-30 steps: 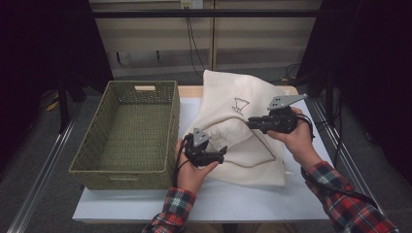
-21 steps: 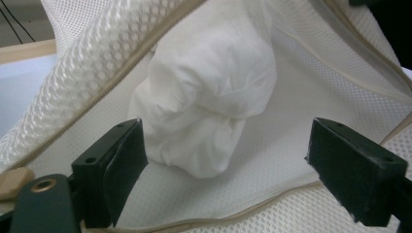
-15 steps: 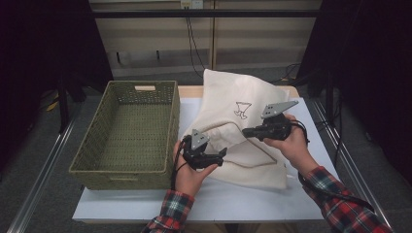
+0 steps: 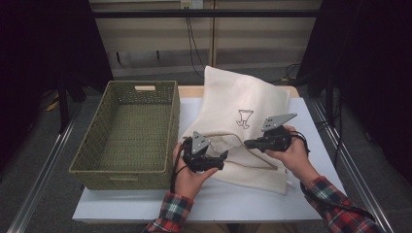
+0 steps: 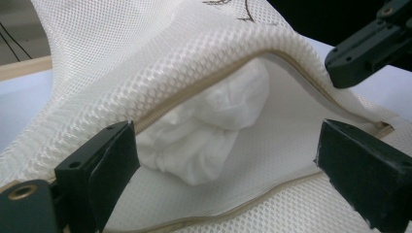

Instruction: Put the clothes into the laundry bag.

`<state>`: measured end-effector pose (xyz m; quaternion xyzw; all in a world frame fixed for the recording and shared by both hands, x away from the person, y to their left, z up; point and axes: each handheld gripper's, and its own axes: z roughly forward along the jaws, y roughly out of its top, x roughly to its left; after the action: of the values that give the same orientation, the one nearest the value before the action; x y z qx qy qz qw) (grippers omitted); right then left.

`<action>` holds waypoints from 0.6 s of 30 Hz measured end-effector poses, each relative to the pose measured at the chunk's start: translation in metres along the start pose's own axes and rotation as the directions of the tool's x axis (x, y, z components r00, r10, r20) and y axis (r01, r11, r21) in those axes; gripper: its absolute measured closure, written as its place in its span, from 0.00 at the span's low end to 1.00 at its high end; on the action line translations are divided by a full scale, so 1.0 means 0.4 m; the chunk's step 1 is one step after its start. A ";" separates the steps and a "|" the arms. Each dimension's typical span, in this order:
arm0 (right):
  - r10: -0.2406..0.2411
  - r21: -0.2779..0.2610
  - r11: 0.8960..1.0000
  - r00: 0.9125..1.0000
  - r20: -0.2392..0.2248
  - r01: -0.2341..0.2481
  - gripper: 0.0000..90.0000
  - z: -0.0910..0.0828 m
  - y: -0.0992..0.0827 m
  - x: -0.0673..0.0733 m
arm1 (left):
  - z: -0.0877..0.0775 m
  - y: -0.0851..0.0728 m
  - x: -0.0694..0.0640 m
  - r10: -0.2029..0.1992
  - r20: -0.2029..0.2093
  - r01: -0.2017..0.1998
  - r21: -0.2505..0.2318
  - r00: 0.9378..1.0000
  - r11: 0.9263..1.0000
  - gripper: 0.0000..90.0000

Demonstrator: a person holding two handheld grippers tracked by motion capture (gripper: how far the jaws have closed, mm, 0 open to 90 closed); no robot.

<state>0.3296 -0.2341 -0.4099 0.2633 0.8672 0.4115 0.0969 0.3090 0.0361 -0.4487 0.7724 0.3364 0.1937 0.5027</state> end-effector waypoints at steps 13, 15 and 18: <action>-0.014 0.056 0.998 1.000 -0.002 0.014 1.00 0.045 -0.076 0.026 | -0.005 -0.003 0.005 0.003 -0.004 -0.003 -0.007 1.000 1.000 0.09; 0.006 -0.007 1.000 1.000 0.017 -0.006 0.95 0.013 -0.050 0.018 | -0.003 -0.004 0.003 -0.002 0.002 0.002 -0.010 1.000 1.000 0.09; -0.007 -0.036 0.999 0.999 0.034 0.008 0.89 -0.007 -0.028 0.020 | -0.002 -0.003 0.002 0.009 0.000 -0.009 -0.007 1.000 1.000 0.09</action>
<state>0.3177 -0.2376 -0.4161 0.2653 0.8588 0.4222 0.1180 0.3086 0.0374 -0.4493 0.7721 0.3323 0.1973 0.5046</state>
